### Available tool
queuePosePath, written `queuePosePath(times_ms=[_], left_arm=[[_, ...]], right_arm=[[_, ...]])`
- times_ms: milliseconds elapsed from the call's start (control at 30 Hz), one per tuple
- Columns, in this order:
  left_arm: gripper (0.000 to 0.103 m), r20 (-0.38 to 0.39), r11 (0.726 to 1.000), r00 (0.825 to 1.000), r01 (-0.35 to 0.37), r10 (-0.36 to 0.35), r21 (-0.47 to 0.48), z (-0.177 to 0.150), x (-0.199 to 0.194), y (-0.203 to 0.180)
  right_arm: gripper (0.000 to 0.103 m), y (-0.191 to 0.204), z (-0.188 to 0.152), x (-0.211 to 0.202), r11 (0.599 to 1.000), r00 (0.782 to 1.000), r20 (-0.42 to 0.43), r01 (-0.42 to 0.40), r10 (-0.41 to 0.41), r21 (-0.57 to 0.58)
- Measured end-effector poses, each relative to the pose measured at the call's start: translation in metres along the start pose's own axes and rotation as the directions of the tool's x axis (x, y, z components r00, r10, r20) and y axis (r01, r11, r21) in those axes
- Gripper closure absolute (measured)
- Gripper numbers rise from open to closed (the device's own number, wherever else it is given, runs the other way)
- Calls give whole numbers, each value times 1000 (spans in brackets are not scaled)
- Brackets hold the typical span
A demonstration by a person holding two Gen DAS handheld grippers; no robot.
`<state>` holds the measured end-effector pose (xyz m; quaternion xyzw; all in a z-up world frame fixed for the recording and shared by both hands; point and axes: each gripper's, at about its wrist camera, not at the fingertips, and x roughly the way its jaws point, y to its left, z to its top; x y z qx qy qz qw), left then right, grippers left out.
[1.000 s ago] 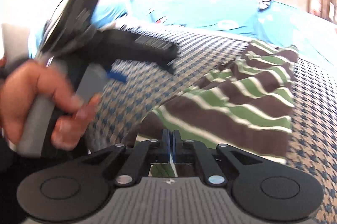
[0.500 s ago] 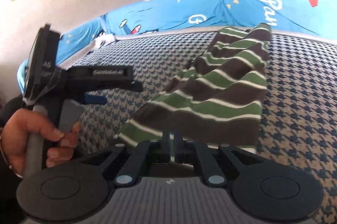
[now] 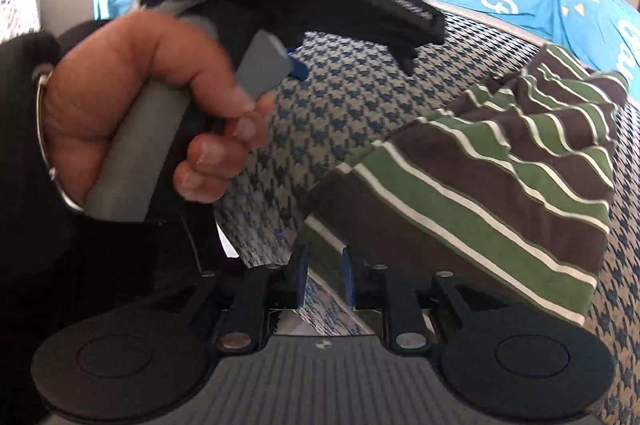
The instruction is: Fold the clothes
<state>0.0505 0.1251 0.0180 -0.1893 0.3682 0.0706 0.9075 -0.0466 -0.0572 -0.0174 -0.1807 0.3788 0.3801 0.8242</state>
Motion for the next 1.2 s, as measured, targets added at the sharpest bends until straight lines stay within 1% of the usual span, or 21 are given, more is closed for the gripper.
queuePosePath(times_ms=[67,167,333,433,567,633,700,733,800,900,1000,1100,1200], left_arm=[[0,7,1000,1000,4,-4,-10,1,-3,4],[0,18,999,1000,6,-5,-32,4,-6,10],[0,27,997,1000,18,-16,-69,6,-11,20],[0,30,996,999,30,-27,-88,8,-13,23],[0,35,994,999,41,-37,-102,10,-14,24],[0,36,994,999,40,-37,-103,10,-14,24],[0,36,994,999,40,-36,-103,10,-14,24],[0,37,994,999,39,-36,-103,10,-14,24],[0,37,994,999,39,-35,-103,10,-14,24],[0,38,994,999,38,-34,-103,10,-14,25],[0,33,995,999,35,-32,-94,9,-12,22],[0,26,996,999,31,-29,-81,8,-9,18],[0,18,997,999,27,-26,-67,6,-7,14]], right_arm=[[82,7,1,4,1000,1000,-8,8,-8,-20],[76,14,3,14,999,999,-25,32,-33,-35],[73,22,3,28,995,996,-36,86,-87,-49],[73,32,-1,32,985,991,-21,129,-132,-119],[73,38,-6,36,971,985,-8,166,-170,-174],[78,39,-6,37,965,982,-4,184,-188,-184],[89,36,-7,35,967,981,2,190,-193,-169],[91,34,-7,34,968,981,4,193,-194,-161],[99,29,-7,31,973,982,8,189,-189,-135],[100,23,-5,21,981,986,23,168,-167,-94],[100,11,-2,5,983,983,54,177,-175,-40],[100,-10,2,-17,979,975,94,196,-201,52],[100,-32,5,-40,967,965,131,209,-229,146]])
